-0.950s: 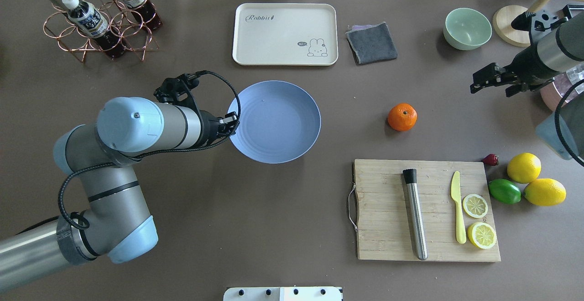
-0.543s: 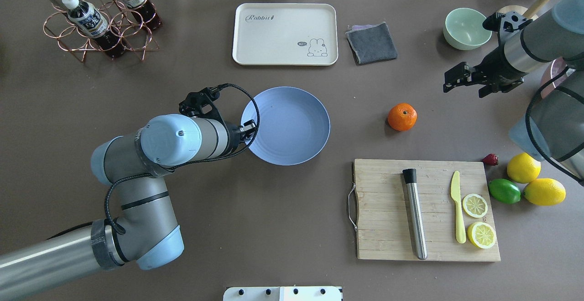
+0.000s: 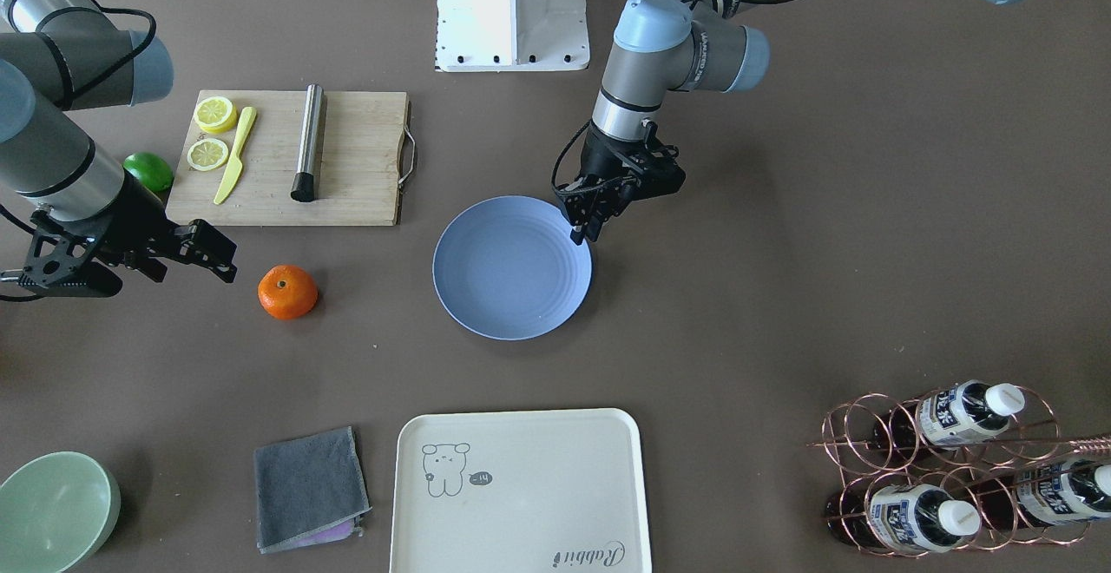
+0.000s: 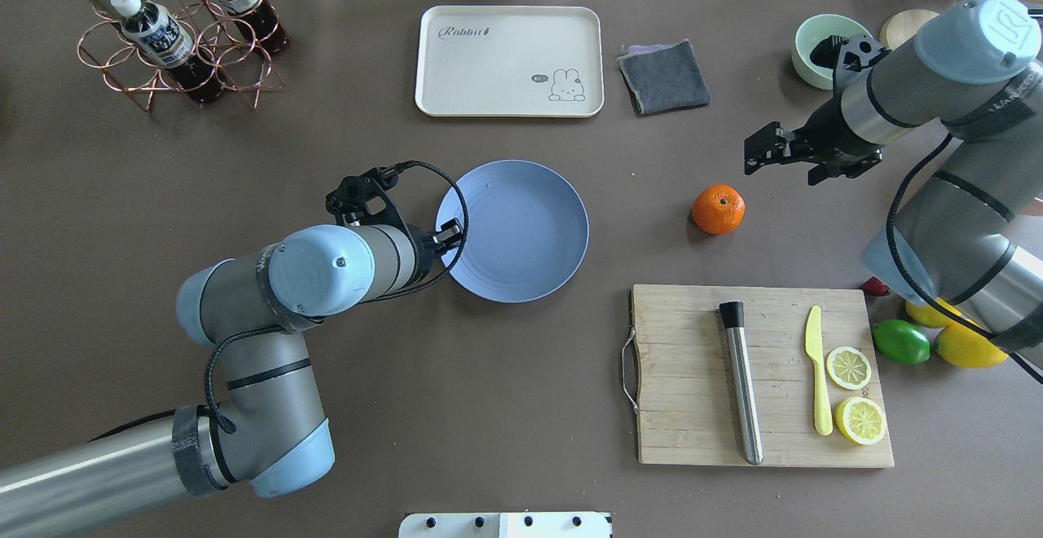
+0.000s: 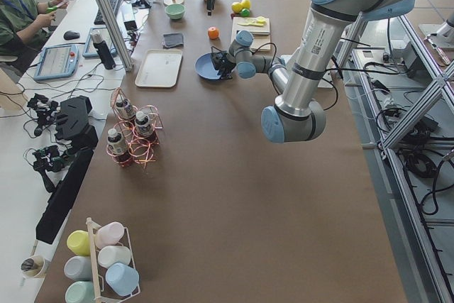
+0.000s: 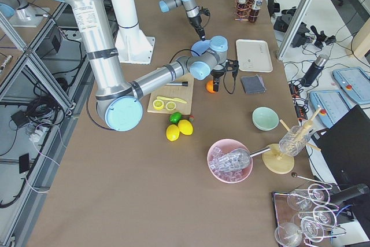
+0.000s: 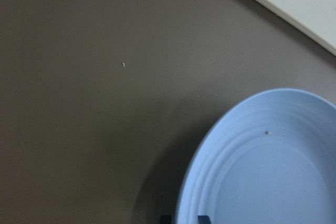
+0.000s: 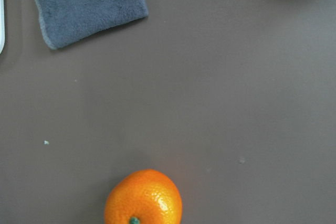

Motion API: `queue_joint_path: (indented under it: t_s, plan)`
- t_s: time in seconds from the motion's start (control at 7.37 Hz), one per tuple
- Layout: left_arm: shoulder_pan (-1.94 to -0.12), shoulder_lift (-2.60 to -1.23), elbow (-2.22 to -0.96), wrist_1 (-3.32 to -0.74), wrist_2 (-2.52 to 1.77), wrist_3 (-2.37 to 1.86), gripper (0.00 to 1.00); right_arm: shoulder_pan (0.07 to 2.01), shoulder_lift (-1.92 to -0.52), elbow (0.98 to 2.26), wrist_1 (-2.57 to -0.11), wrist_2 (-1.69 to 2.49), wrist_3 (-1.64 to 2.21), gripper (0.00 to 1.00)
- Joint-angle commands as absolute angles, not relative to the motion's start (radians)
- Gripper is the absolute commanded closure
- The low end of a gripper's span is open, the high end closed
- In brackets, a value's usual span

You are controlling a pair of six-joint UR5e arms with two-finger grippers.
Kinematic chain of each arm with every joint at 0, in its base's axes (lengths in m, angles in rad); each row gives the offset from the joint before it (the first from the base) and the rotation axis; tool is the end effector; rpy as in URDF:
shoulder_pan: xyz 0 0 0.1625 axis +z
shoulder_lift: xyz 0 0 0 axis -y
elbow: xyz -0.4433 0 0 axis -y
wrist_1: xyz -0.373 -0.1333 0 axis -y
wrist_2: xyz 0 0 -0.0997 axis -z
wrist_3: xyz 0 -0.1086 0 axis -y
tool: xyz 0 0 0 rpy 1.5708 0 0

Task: Pick orange to plate
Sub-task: 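Lower the right gripper over the orange while the left gripper holds the plate edge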

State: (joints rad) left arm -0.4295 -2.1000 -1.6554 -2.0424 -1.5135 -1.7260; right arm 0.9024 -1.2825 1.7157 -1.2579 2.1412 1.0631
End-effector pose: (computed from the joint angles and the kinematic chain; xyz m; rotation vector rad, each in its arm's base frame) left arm 0.5521 -0.4063 0.2927 0.2024 1.0836 -0.5564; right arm -0.3131 -0.5170 0.4304 0.0562 -0.9037 0.1547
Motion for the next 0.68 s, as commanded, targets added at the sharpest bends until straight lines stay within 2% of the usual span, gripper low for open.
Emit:
queue_joint_path:
  t_s: [0.0,0.14,0.54]
  plan:
    - [-0.439,-2.019,-1.786,-2.036,-1.509,-1.619,0.02,0.832,-1.256,1.713,-1.258,2.08,1.108,0.0]
    - [-0.452,-1.982,-1.81,-2.037,-1.509,-1.561,0.02,0.804,-1.258,1.706,-1.258,2.042,1.104,0.0]
    - [-0.495,-1.985,-1.802,-2.036,-1.517,-1.514,0.02,0.753,-1.255,1.671,-1.258,1.973,1.104,0.0]
